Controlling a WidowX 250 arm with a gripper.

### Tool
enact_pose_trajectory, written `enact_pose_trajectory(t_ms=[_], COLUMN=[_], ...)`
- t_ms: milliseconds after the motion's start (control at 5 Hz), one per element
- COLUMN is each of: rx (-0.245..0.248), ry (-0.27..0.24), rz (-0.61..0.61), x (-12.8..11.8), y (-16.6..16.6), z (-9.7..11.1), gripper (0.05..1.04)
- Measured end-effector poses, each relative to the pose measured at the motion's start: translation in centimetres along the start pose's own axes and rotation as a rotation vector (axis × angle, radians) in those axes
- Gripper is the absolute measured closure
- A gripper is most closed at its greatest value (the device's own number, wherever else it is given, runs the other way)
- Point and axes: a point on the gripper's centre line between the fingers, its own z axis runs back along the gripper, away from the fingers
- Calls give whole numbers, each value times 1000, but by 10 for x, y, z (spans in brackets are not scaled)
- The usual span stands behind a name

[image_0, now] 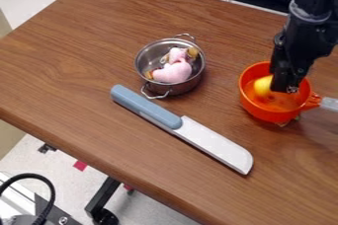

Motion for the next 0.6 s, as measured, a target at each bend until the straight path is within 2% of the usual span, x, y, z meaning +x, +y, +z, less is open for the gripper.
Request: enact_pose_trajectory(t_ms=[200, 400, 600], rx=[-16, -33, -54], ry=[16, 21, 24], rz=[16, 20, 33], x=[-3, -6, -12], y=[-3, -3, -1], z=[0, 1, 0], gripper=[189, 80, 85])
